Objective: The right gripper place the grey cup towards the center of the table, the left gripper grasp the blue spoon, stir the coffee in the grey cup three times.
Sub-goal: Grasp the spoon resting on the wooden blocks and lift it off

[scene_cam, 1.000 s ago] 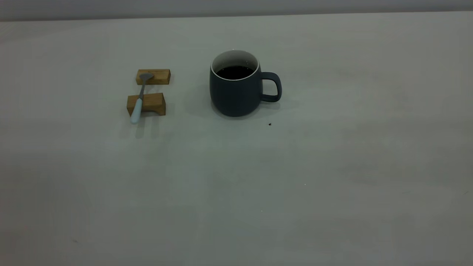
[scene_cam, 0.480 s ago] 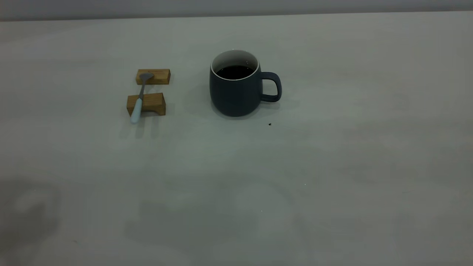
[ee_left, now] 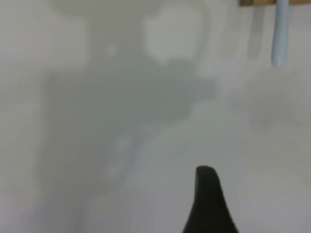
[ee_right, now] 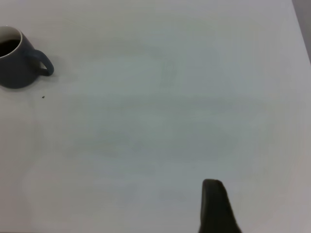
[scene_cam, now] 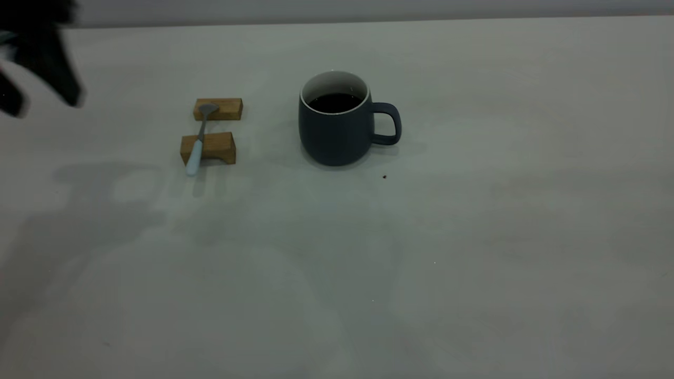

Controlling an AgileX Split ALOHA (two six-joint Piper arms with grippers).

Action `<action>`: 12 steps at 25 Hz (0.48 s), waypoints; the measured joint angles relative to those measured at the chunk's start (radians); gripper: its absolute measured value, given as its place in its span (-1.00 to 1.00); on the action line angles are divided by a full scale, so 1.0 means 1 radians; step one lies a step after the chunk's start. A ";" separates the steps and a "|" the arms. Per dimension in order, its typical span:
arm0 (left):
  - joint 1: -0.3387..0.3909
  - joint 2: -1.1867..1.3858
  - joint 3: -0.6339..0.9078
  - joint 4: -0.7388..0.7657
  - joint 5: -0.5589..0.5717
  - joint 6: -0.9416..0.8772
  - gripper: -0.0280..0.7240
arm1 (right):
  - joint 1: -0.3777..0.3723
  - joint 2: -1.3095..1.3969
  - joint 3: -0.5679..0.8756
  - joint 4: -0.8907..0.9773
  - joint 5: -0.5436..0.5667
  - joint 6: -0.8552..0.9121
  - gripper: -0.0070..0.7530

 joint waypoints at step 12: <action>-0.120 0.383 -0.282 -0.002 -0.028 -0.098 0.63 | 0.000 0.000 0.000 0.000 0.000 0.000 0.33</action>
